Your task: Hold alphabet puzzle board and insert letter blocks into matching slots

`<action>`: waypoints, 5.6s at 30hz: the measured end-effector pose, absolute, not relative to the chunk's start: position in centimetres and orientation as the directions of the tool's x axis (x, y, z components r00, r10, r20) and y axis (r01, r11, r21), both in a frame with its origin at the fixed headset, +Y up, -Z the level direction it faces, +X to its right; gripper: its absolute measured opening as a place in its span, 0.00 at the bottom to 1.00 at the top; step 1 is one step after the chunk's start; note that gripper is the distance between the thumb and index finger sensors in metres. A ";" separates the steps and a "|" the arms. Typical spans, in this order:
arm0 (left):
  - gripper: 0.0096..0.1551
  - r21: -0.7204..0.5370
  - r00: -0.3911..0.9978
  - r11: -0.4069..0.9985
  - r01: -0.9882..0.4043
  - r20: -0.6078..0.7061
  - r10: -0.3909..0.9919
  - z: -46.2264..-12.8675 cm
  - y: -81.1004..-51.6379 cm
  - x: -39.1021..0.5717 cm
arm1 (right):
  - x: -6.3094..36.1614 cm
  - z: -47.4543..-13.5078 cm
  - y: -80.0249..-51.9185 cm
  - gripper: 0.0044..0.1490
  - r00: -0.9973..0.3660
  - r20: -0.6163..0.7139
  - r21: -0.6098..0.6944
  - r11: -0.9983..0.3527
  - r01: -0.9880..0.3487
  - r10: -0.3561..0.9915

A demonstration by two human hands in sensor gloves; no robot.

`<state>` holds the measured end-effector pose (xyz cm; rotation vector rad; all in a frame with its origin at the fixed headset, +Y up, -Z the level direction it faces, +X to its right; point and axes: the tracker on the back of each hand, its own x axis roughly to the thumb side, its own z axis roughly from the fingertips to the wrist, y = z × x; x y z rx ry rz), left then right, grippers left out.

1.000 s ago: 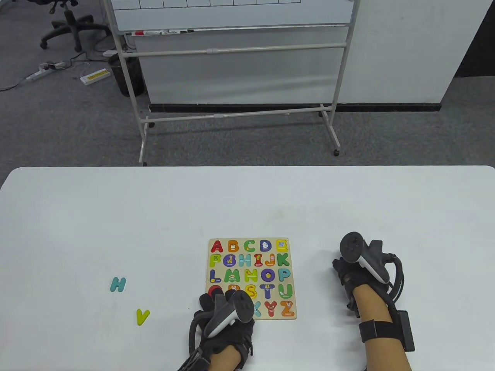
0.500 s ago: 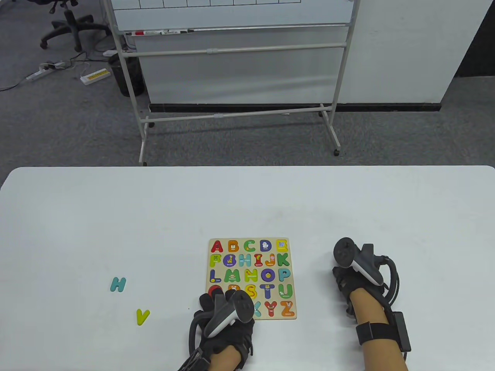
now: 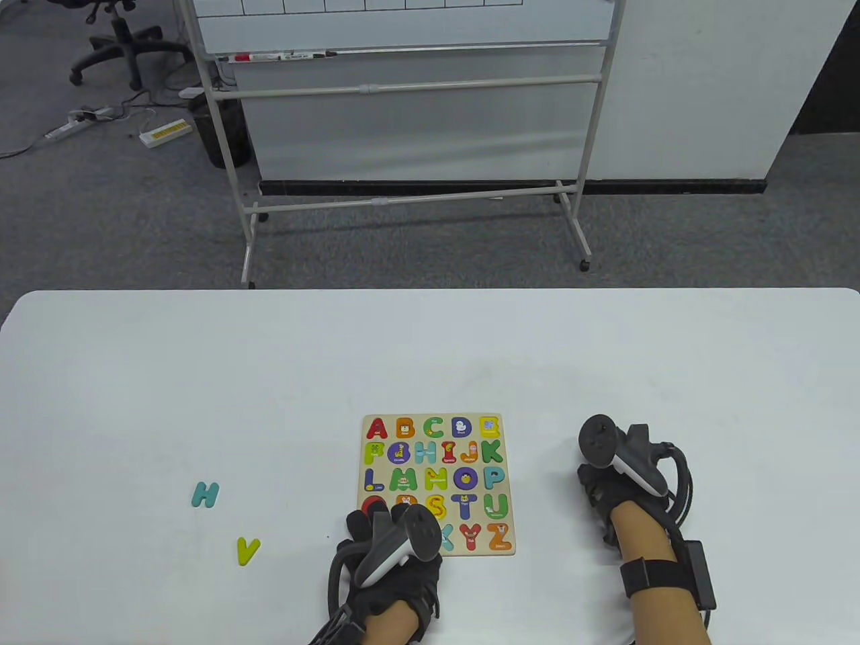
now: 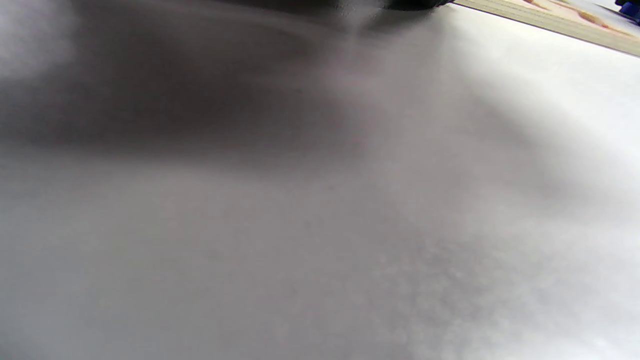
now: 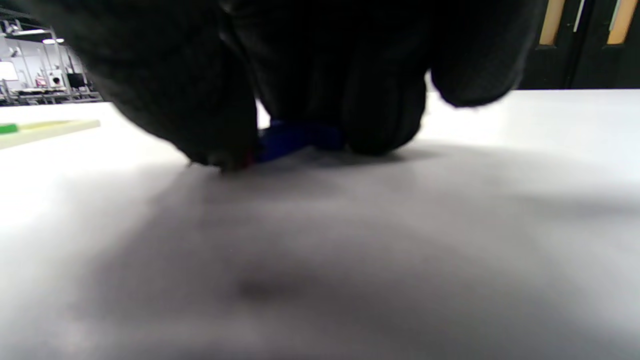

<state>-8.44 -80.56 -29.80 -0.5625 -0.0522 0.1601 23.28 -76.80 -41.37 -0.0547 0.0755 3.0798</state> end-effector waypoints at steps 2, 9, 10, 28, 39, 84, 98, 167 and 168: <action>0.51 -0.535 0.987 0.834 -0.135 0.006 0.163 -29.8 -80.6 -8.4 | 23.2 -41.3 -76.6 0.43 -0.998 -0.018 0.035 -0.998 -0.054 0.054; 0.51 -0.534 0.987 0.835 -0.133 0.006 0.160 -29.8 -80.6 -8.4 | 21.3 -40.4 -75.2 0.43 -0.980 0.096 -0.025 -0.984 -0.179 0.176; 0.51 -0.534 0.987 0.835 -0.132 0.006 0.160 -29.8 -80.6 -8.4 | 20.8 -40.1 -74.9 0.43 -0.966 0.120 -0.022 -0.972 -0.234 0.230; 0.51 -0.531 0.987 0.837 -0.133 0.004 0.159 -29.8 -80.6 -8.4 | 9.7 -36.5 -75.3 0.42 -0.853 0.499 0.008 -0.985 -0.171 0.152; 0.51 -0.528 0.988 0.840 -0.127 0.007 0.153 -29.7 -80.6 -8.4 | 6.9 -35.2 -76.3 0.41 -0.825 0.559 -0.019 -0.994 -0.105 0.076; 0.51 -0.532 0.987 0.836 -0.136 0.004 0.164 -29.8 -80.7 -8.5 | 9.3 -32.9 -75.3 0.46 -0.784 0.615 -0.012 -0.993 -0.115 0.083; 0.51 -0.538 0.987 0.833 -0.132 0.005 0.159 -29.8 -80.6 -8.5 | 12.1 -30.9 -79.1 0.51 -0.769 0.616 0.332 -0.942 0.055 0.173; 0.30 -0.236 0.950 0.921 0.310 0.090 -0.297 -30.5 -77.3 -27.1 | 11.7 -30.5 -82.2 0.59 -0.752 0.656 0.432 -0.846 0.312 0.057; 0.30 -0.224 0.955 0.929 0.296 0.080 -0.285 -30.6 -77.3 -27.1 | 11.7 -30.5 -82.2 0.59 -0.752 0.656 0.432 -0.846 0.312 0.057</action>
